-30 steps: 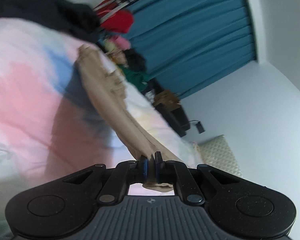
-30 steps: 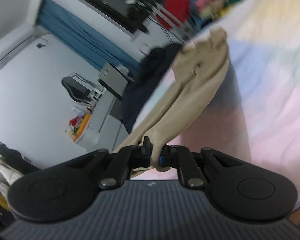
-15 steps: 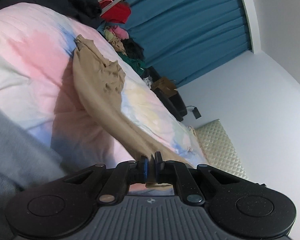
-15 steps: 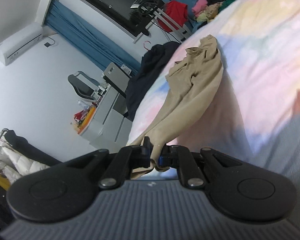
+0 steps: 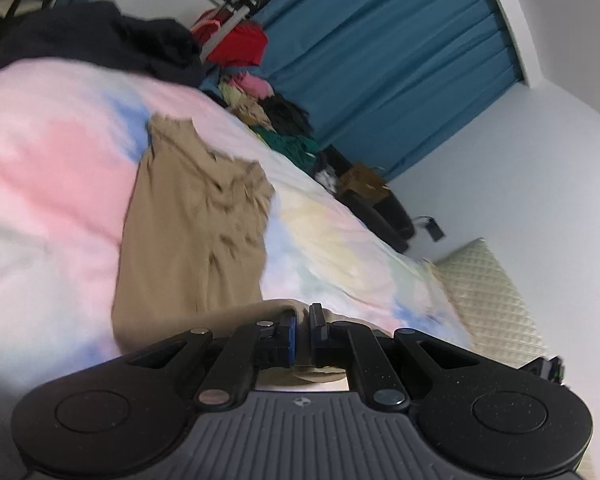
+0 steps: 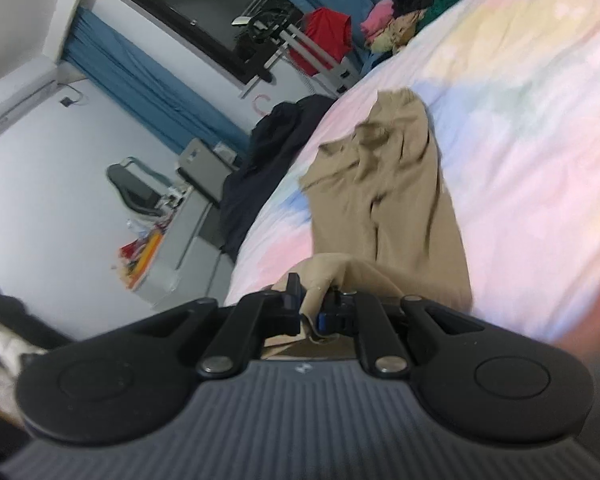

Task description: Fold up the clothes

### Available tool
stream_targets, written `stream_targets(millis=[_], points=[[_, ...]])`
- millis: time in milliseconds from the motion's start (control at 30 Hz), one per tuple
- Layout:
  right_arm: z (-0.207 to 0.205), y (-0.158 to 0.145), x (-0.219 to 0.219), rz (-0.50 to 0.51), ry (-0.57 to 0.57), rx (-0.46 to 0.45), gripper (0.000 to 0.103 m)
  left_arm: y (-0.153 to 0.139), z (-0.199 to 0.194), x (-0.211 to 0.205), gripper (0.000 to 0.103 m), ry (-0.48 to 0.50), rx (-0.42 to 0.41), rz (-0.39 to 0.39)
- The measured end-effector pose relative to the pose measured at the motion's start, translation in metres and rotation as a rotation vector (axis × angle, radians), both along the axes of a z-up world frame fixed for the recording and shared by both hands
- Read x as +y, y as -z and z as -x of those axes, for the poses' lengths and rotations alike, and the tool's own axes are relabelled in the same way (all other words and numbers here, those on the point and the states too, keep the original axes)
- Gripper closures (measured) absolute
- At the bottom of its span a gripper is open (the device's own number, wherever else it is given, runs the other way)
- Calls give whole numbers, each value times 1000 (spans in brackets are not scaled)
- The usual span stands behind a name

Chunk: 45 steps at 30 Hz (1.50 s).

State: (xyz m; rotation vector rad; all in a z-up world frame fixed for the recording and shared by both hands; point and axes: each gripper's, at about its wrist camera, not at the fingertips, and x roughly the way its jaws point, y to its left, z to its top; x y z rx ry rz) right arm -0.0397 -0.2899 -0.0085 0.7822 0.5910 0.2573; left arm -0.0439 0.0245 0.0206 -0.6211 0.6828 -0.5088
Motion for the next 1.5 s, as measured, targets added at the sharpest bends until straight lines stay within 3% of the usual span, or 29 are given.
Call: stream_targets(millis=[167, 300, 467, 633, 833, 933, 967, 1000, 1033, 1067, 1267, 1333, 1400, 1467, 1500], points=[[-82, 13, 1, 77, 38, 32, 92, -9, -69, -13, 98, -72, -47, -140], [-140, 35, 2, 132, 62, 88, 92, 8, -130, -21, 101, -117, -47, -262], [-194, 78, 0, 167, 52, 182, 92, 46, -185, -19, 103, -117, -7, -312], [-226, 115, -8, 136, 35, 268, 92, 80, -202, -19, 102, -92, 15, -368], [-237, 126, -16, 65, 25, 327, 90, 94, -213, -30, 100, -56, -7, -435], [-237, 125, -18, 37, 17, 330, 85, 91, -209, -33, 89, -49, -30, -471], [-236, 124, -20, 24, 11, 324, 70, 89, -206, -34, 86, -49, -36, -485], [-231, 120, -21, 15, 7, 303, 58, 87, -203, -35, 76, -50, -43, -498], [-226, 115, -22, 8, 6, 277, 31, 85, -200, -34, 66, -50, -49, -505], [-220, 110, -23, 1, 5, 251, 14, 83, -196, -34, 62, -49, -56, -506], [-188, 82, -28, -40, -4, 93, 16, 81, -174, -26, 42, -33, -32, -478], [-172, 75, -26, 52, 22, 59, 16, 88, -170, -27, 42, -19, 1, -472], [-164, 76, -22, 128, 39, 76, 16, 98, -169, -30, 42, 3, 35, -465], [-163, 83, -19, 171, 48, 114, 32, 107, -170, -33, 44, 31, 68, -434], [-166, 90, -19, 168, 47, 145, 35, 110, -171, -34, 46, 42, 81, -417]])
